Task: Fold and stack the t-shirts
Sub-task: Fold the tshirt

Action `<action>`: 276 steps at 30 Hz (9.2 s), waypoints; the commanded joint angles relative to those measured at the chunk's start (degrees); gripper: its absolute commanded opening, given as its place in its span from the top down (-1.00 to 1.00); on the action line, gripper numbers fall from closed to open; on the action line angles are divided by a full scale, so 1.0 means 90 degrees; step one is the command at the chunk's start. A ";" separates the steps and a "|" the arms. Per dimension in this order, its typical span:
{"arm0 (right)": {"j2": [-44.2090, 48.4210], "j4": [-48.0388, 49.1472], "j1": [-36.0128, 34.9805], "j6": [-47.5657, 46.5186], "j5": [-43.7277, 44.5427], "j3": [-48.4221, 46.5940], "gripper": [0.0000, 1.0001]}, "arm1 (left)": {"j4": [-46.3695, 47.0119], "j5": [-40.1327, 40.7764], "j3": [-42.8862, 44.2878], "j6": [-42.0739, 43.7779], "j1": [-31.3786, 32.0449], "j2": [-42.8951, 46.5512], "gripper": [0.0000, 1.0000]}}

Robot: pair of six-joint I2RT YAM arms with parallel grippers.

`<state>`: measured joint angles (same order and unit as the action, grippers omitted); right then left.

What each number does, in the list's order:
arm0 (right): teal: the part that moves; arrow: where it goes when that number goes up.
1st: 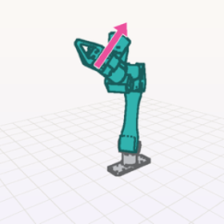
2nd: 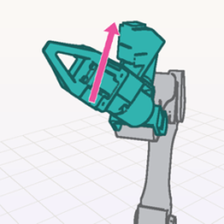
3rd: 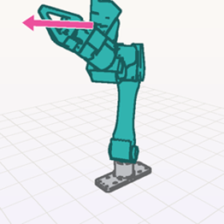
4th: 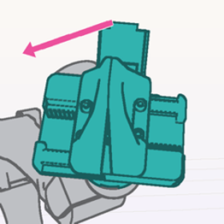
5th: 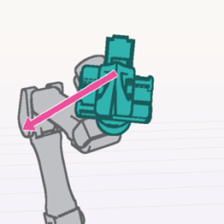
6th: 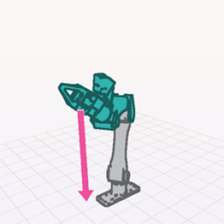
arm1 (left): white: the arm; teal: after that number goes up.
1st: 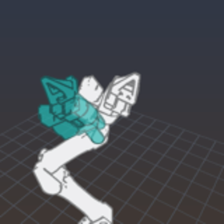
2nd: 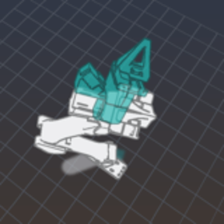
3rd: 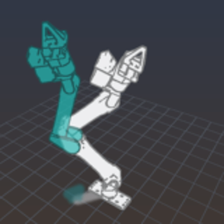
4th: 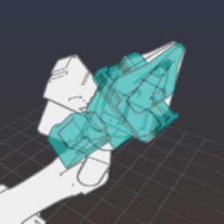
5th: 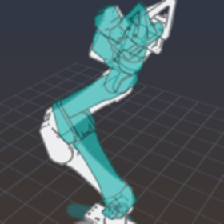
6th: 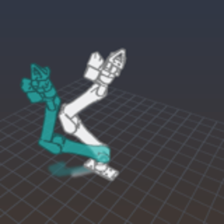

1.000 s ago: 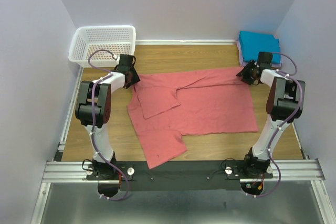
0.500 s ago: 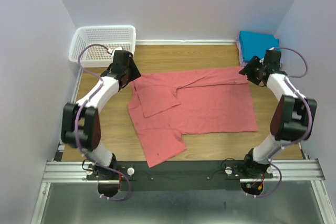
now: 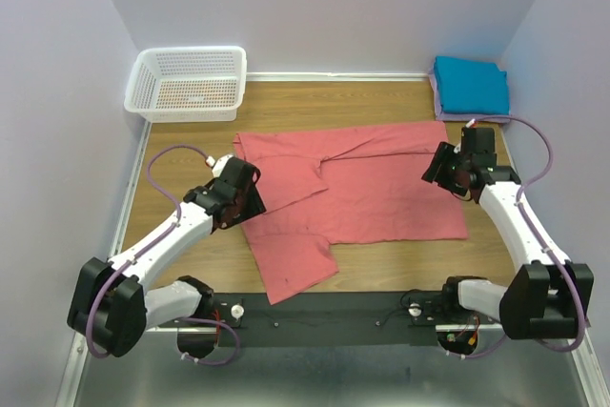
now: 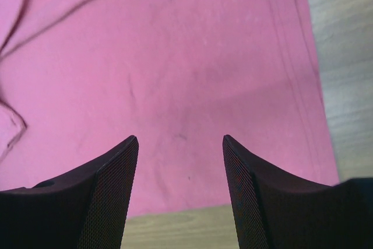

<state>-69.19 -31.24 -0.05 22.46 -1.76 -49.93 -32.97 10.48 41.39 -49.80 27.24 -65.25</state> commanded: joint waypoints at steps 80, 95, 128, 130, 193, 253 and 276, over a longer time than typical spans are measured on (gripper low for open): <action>-0.1218 -0.1723 0.2106 0.1225 0.1553 0.0753 -0.15 | 0.0343 0.0193 -0.0370 0.0055 0.0527 -0.0621 1.00; -0.1629 -0.1304 0.2242 0.1557 0.1114 0.1026 0.03 | 0.0382 0.0203 -0.0419 0.0104 0.0489 -0.0542 1.00; -0.1023 -0.1890 0.2350 0.0796 0.0791 -0.0144 0.99 | -0.0028 -0.0695 -0.0146 0.0797 -0.0644 0.0024 1.00; -0.1140 -0.1880 0.2350 0.0640 0.0782 -0.0379 0.99 | -0.0028 -0.0764 -0.0048 0.0885 -0.0761 -0.0025 1.00; -0.3963 -0.0337 0.1627 0.0308 -0.0263 -0.2440 0.68 | 0.1320 -0.0364 0.1300 0.1598 -0.1904 -0.2536 0.44; -0.0496 -0.0581 -0.0472 -0.0396 -0.0761 -0.0262 -0.80 | -0.0380 0.1726 0.2910 0.0903 0.1564 -0.3120 1.00; -0.0974 -0.0611 -0.0502 -0.0532 -0.1152 -0.0653 -0.95 | 0.0538 0.2048 0.6299 0.2868 0.0098 -0.5718 1.00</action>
<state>-76.40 -36.23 -4.10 18.76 -11.49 -53.69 -30.50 26.59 95.90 -25.39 28.34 -114.48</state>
